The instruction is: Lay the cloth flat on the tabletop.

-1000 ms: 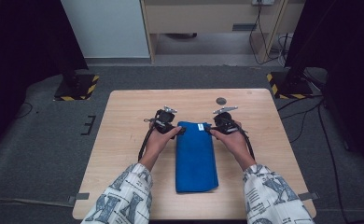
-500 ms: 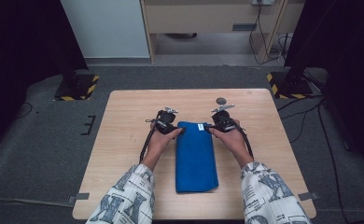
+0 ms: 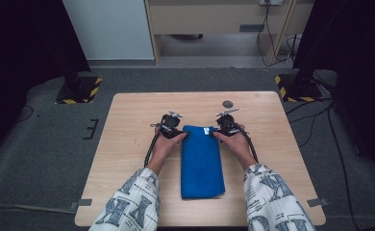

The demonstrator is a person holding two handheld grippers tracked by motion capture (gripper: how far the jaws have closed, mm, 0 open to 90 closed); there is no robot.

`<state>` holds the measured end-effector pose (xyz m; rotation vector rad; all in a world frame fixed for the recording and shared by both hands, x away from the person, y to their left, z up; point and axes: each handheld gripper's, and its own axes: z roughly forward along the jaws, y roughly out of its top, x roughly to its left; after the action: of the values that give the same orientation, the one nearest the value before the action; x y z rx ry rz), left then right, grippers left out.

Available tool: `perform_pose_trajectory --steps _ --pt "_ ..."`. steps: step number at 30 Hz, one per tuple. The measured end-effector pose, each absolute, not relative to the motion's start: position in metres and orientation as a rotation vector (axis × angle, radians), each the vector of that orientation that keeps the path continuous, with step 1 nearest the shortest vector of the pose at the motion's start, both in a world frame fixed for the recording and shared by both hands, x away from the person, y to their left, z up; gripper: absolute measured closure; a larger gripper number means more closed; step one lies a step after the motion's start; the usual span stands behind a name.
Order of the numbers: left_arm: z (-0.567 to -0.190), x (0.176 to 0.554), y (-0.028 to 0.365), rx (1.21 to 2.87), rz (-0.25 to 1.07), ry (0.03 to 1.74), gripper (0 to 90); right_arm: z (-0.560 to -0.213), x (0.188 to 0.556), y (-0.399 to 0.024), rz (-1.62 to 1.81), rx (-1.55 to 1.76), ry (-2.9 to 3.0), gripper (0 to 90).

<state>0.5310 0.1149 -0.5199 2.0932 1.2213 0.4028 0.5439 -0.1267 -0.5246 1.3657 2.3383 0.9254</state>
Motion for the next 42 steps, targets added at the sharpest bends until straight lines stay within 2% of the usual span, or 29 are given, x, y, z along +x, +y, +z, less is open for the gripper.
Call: perform_pose_trajectory --steps 6,10,15,19,27,32,42 --pt "-0.528 0.533 0.112 2.103 0.412 1.218 29.4 -0.525 0.545 -0.122 0.922 1.346 2.346 37.2" --pt "-0.527 0.532 0.108 2.114 0.424 1.193 35.9 -0.524 0.542 -0.121 0.911 1.314 2.359 48.8" --pt "-0.524 0.527 0.100 2.152 0.407 1.149 61.4 -0.523 0.536 -0.118 0.947 1.274 2.397 72.0" --pt "-0.523 0.525 0.096 2.150 0.385 1.163 73.4 -0.524 0.533 -0.115 0.963 1.241 2.413 83.3" --pt "-0.516 0.522 0.097 2.129 0.373 1.148 83.2 -0.517 0.528 -0.118 1.010 1.226 2.408 86.2" --pt "-0.503 0.515 0.094 2.122 0.397 1.114 84.3 -0.509 0.519 -0.120 1.046 1.227 2.380 86.2" --pt "-0.465 0.488 0.098 2.061 0.439 1.070 84.7 -0.468 0.489 -0.125 1.120 1.175 2.308 86.4"
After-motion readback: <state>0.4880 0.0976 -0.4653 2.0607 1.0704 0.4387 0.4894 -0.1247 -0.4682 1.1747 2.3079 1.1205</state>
